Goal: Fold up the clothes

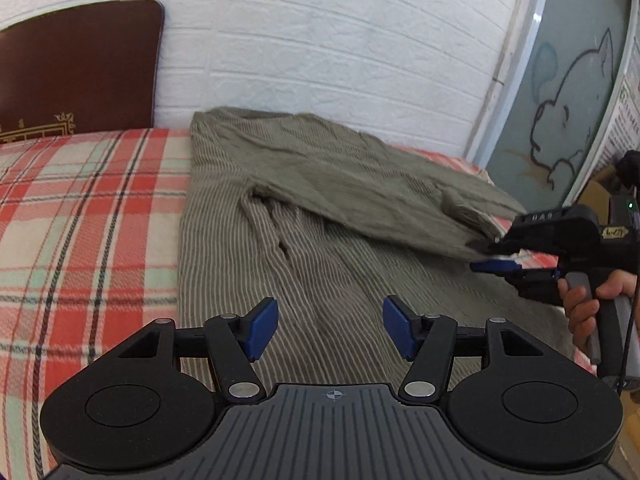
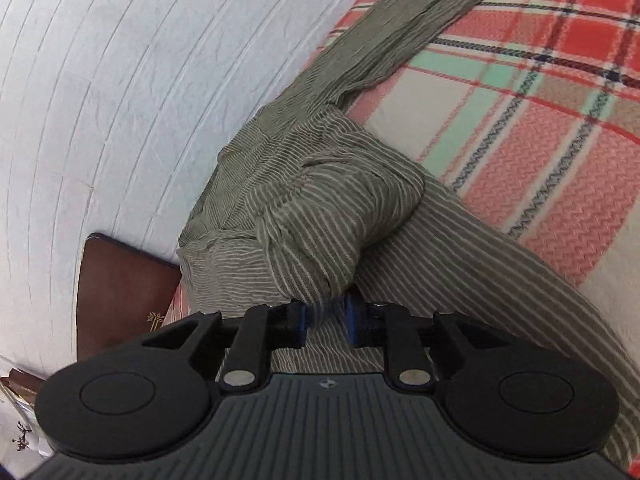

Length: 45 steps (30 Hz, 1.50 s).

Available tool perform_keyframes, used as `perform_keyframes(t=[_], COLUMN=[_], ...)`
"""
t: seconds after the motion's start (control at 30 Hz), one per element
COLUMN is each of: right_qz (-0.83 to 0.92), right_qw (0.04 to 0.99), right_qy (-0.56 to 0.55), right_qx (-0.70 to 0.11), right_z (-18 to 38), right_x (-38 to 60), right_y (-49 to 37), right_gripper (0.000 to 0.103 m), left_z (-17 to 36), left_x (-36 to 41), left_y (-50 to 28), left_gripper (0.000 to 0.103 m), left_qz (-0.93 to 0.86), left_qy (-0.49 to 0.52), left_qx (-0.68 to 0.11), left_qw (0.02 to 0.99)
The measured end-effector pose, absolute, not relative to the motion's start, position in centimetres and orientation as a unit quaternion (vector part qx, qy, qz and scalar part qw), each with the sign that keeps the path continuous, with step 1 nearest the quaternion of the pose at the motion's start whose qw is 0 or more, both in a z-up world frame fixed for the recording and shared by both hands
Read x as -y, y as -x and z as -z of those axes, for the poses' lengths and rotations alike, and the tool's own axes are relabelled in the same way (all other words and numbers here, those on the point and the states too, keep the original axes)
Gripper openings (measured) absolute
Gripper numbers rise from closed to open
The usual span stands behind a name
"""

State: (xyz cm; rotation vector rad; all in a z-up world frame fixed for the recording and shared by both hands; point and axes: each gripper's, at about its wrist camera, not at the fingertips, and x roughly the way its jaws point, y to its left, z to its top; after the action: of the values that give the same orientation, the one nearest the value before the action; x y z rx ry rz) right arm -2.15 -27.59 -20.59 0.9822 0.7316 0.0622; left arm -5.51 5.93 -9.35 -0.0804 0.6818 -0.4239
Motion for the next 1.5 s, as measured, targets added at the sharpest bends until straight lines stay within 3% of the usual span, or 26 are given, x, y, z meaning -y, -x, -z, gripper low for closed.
perform_keyframes(t=[0.07,0.47,0.63,0.8,1.03,1.07,1.13,1.17,1.2,1.43,1.5], right_qz=[-0.031,-0.189,-0.294,-0.245,-0.182,-0.176,-0.163,-0.164,-0.167,-0.185,-0.19], right_qw=[0.826,0.902,0.805,0.753,0.756,0.769,0.801,0.808,0.814,0.848,0.857], right_qy=[-0.448,-0.293,-0.369,-0.42,-0.428,-0.416,-0.383,-0.373,-0.365,-0.307,-0.291], right_qx=[-0.34,-0.255,-0.36,-0.443,-0.461,-0.453,-0.431,-0.425,-0.421,-0.39,-0.381], right_z=[20.1,12.4,14.0,17.4,20.2,20.1,19.8,19.6,19.5,18.4,18.1], right_x=[27.8,21.7,17.7,13.7,10.8,10.6,10.3,10.4,10.5,11.2,11.4], right_y=[3.1,4.6,-3.4,-10.3,-14.5,-14.7,-15.1,-15.0,-14.9,-13.6,-13.2], right_gripper=[0.053,0.052,0.053,0.053,0.051,0.047,0.014,0.004,0.0,0.0,0.011], left_z=[9.9,12.3,12.0,12.1,13.1,13.1,13.4,13.5,13.5,13.3,12.8], left_x=[-5.5,-5.0,-5.6,-6.1,-6.3,-6.3,-6.3,-6.3,-6.3,-6.0,-6.3], left_y=[5.9,7.0,7.6,8.1,8.1,8.1,8.2,8.3,8.4,8.9,9.1], left_gripper=[0.072,0.073,0.075,0.077,0.079,0.079,0.08,0.08,0.08,0.084,0.084], left_qz=[0.209,0.218,0.215,0.211,0.232,0.235,0.239,0.241,0.243,0.251,0.251], left_qy=[0.033,0.056,0.074,0.086,0.083,0.081,0.077,0.074,0.071,0.053,0.055], left_qx=[-0.342,-0.377,-0.366,-0.357,-0.364,-0.363,-0.362,-0.36,-0.357,-0.348,-0.346], left_qw=[0.915,0.899,0.902,0.906,0.898,0.898,0.898,0.898,0.899,0.902,0.902])
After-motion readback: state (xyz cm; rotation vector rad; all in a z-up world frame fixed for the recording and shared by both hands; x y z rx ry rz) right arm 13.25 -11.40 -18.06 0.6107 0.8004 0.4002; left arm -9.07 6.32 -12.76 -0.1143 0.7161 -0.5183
